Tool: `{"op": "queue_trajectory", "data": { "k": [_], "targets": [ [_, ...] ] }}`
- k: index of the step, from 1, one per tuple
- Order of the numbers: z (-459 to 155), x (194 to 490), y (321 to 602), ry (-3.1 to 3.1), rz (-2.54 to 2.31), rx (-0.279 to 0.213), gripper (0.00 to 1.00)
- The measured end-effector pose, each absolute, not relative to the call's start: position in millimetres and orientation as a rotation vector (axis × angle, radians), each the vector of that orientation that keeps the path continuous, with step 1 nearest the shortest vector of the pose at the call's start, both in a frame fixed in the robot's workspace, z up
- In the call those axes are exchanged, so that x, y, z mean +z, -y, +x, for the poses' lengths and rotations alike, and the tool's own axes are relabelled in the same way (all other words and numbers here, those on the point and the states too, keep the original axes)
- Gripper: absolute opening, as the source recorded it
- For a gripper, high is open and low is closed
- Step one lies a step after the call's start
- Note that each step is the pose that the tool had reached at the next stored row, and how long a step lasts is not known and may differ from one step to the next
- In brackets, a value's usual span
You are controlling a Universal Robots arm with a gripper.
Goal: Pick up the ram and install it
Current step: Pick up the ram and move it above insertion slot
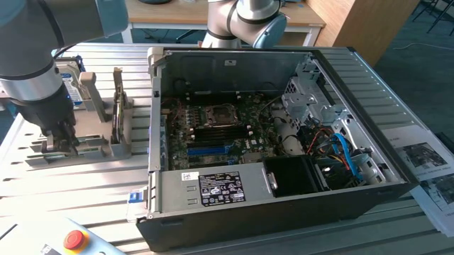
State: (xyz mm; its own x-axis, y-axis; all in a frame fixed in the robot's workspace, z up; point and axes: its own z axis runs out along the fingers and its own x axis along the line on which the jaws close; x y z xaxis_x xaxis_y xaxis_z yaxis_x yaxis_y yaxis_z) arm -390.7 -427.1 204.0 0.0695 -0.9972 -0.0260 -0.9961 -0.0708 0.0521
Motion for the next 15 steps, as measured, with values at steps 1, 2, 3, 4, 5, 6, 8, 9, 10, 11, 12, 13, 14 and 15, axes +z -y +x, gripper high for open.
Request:
{"op": "queue_trajectory", "data": {
  "k": [1,2,3,4,5,6,8,9,10,11,12,13,14,15],
  "targets": [
    [-390.8,203.9,427.2,2.127,2.282,-0.085,0.3],
    [-390.7,203.9,427.2,2.127,2.282,-0.085,0.3],
    [-390.7,203.9,427.2,2.127,2.282,-0.085,0.3],
    [-390.7,203.9,427.1,2.127,2.282,-0.085,0.3],
    [-390.7,203.9,427.1,2.127,2.282,-0.085,0.3],
    [-390.7,203.8,427.1,2.127,2.282,-0.085,0.3],
    [-390.6,202.8,427.1,2.128,2.283,-0.085,0.3],
    [-390.7,202.4,427.1,2.127,2.282,-0.085,0.3],
    [-390.7,201.9,427.1,2.127,2.282,-0.085,0.3],
    [-390.7,201.4,427.1,2.127,2.282,-0.085,0.3],
    [-390.7,201.0,427.1,2.127,2.282,-0.085,0.3],
    [-390.7,200.7,427.1,2.127,2.282,-0.085,0.3],
    [-390.7,200.4,427.2,2.127,2.282,-0.085,0.3],
    [-390.7,200.2,427.1,2.127,2.282,-0.085,0.3]
  ]
}}
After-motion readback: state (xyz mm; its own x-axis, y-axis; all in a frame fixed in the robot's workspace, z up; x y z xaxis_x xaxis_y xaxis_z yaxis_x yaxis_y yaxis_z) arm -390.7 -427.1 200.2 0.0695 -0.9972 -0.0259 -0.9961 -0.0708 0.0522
